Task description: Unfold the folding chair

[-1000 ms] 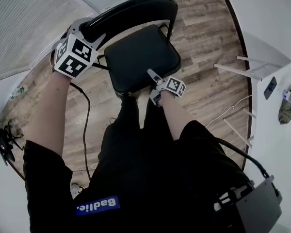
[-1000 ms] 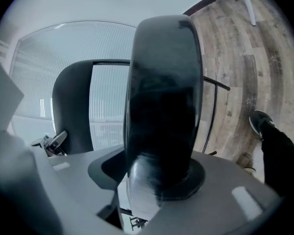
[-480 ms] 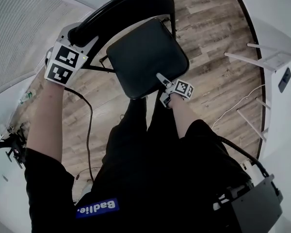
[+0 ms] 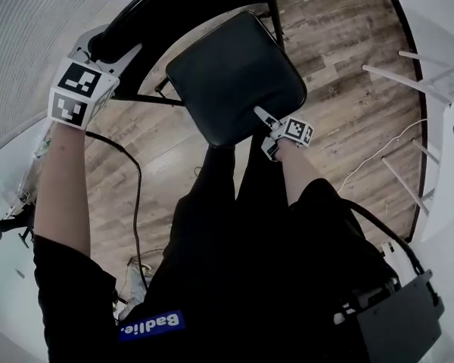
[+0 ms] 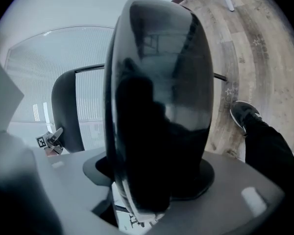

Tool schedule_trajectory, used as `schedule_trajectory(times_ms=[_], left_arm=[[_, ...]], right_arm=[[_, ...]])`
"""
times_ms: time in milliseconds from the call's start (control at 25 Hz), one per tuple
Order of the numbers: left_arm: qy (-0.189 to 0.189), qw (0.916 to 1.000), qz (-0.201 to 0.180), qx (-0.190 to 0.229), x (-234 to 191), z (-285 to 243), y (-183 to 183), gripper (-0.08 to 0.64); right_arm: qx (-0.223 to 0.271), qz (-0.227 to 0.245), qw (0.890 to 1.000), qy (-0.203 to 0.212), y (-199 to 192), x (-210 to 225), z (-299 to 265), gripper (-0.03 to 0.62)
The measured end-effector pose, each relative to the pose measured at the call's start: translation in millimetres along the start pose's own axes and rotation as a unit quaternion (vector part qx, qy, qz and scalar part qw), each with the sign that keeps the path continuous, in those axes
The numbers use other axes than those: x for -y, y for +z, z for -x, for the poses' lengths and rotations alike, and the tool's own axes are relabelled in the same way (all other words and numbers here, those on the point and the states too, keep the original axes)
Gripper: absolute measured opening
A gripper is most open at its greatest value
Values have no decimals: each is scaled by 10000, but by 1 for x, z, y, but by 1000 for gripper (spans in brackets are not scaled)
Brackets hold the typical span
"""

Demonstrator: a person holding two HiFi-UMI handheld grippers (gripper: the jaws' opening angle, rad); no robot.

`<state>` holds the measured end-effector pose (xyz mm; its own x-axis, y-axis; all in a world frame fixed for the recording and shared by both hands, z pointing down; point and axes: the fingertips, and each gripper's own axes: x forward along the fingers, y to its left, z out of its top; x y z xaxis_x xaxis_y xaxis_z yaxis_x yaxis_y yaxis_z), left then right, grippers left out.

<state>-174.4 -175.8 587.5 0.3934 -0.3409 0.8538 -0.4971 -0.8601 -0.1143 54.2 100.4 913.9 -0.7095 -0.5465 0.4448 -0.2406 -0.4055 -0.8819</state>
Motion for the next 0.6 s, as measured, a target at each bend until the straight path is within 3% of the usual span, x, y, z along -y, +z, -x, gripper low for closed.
schedule_trajectory(times_ms=[600], left_arm=[[-250,9994,254,52,-10,-38,-27,218]], right_arm=[[-75,-144,9998,69,-1,67,-3,325]])
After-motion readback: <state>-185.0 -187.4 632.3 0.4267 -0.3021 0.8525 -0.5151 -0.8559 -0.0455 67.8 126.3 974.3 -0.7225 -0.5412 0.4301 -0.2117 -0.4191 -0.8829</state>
